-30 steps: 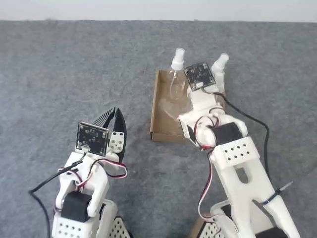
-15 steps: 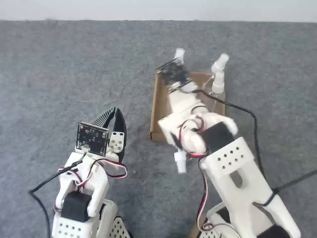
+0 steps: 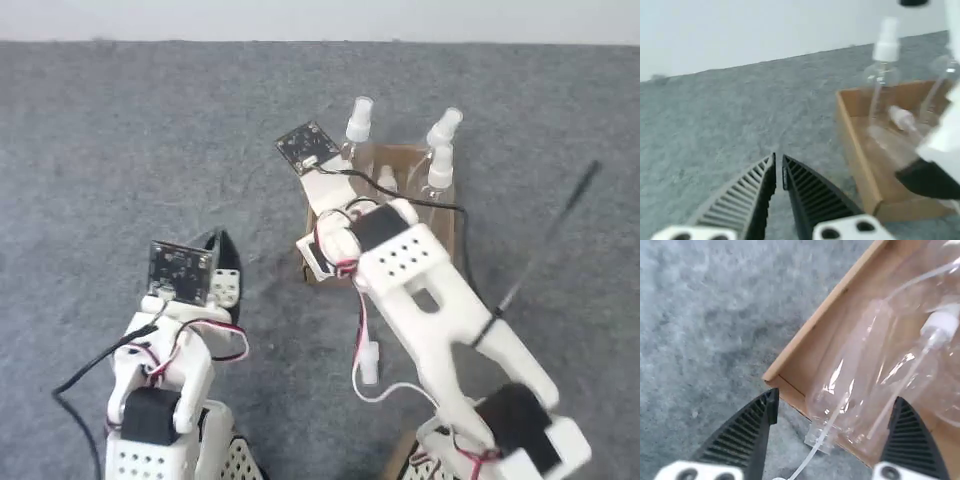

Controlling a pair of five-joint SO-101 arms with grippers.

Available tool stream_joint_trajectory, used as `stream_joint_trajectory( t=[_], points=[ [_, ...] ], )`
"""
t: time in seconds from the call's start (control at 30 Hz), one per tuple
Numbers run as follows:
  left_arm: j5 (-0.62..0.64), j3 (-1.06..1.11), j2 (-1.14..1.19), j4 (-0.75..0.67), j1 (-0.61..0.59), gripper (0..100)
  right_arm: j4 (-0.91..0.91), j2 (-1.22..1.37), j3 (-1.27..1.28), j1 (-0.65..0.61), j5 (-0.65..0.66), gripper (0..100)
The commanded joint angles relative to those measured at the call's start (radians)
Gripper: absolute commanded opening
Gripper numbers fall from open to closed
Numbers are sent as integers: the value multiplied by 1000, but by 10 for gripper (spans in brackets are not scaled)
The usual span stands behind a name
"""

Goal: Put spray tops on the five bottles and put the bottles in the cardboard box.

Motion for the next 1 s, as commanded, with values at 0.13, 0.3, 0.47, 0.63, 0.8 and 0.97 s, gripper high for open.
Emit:
stream_joint_trajectory(
  t=[0.13,0.3,0.47,0.63,0.8,0.97],
  points=[
    [-5,47,-6,-64,-37,12,-13,53,-63,22,-5,292],
    [-5,48,-6,-68,-38,12,-24,93,-60,22,-12,292],
    [-5,48,-6,-68,-41,12,-104,160,-58,24,-12,292],
    [-5,48,-6,-68,-41,12,-125,186,-63,27,-12,292],
    [-5,48,-6,-68,-41,12,-120,185,-63,27,-12,283],
    [-5,50,-6,-68,-41,12,-124,185,-63,27,-11,155]
  ],
)
